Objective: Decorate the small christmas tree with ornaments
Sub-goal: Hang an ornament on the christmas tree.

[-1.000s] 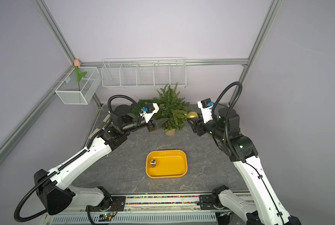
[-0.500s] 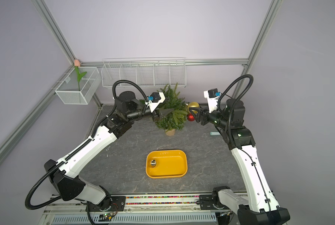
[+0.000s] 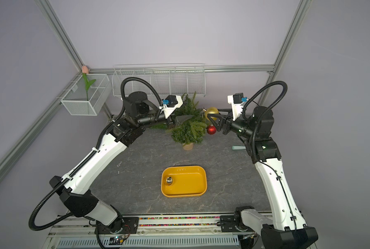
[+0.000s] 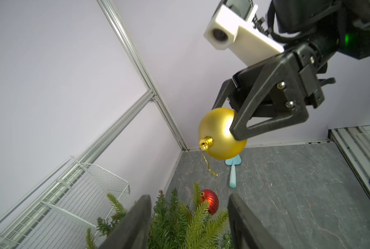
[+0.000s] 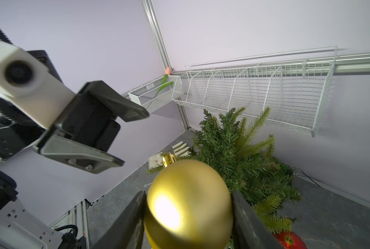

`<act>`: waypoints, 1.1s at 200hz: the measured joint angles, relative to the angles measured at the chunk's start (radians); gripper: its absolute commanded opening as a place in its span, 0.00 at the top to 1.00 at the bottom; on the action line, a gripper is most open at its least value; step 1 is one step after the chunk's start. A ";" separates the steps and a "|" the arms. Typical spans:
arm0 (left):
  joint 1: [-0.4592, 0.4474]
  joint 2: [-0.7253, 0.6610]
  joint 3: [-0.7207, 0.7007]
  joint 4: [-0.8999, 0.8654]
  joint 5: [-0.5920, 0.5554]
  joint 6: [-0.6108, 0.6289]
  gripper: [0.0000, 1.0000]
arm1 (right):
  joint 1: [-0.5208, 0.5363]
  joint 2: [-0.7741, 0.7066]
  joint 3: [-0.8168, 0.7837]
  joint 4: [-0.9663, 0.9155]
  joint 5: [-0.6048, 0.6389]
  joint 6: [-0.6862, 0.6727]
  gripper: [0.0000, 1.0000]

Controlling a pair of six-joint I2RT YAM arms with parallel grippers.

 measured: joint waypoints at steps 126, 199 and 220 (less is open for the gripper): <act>-0.040 0.114 0.106 -0.131 0.094 -0.023 0.60 | 0.000 0.000 -0.038 0.126 -0.128 0.082 0.54; -0.040 0.116 0.161 -0.165 0.084 -0.037 0.67 | 0.000 -0.004 -0.055 0.119 -0.133 0.076 0.55; -0.040 0.117 0.161 -0.177 0.084 -0.032 0.66 | 0.000 -0.008 -0.055 0.120 -0.133 0.077 0.55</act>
